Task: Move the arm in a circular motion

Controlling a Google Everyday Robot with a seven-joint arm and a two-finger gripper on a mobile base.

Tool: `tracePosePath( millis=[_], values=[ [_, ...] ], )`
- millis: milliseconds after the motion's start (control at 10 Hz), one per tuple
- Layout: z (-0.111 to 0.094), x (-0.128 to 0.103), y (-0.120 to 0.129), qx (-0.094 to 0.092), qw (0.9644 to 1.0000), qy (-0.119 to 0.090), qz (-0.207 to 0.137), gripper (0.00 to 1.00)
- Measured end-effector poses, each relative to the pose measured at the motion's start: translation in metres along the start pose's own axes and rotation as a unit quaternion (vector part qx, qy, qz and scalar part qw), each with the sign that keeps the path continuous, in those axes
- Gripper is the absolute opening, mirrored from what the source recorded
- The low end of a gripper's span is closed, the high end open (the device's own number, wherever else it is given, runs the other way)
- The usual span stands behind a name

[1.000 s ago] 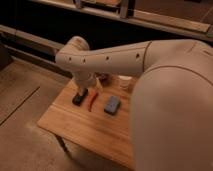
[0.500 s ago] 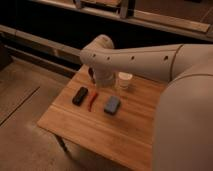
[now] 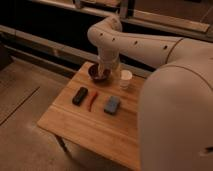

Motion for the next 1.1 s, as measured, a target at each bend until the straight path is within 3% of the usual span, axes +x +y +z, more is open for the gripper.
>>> tracePosePath(
  millis=[300,400,500,700,800,900,1100],
  values=[
    [-0.007,0.023,0.068,-0.031,0.9968,0.008,-0.073,0.65],
    [-0.008,0.041,0.088,-0.04,0.9934,0.014,-0.106,0.65],
    [-0.005,0.07,0.101,-0.046,0.9878,0.027,-0.146,0.65],
    [0.002,0.108,0.105,-0.051,0.9805,0.044,-0.184,0.65],
    [0.01,0.135,0.093,-0.046,0.976,0.058,-0.205,0.65],
    [0.018,0.151,0.079,-0.039,0.9738,0.068,-0.214,0.65],
    [0.029,0.165,0.052,-0.03,0.9737,0.081,-0.211,0.65]
  ],
)
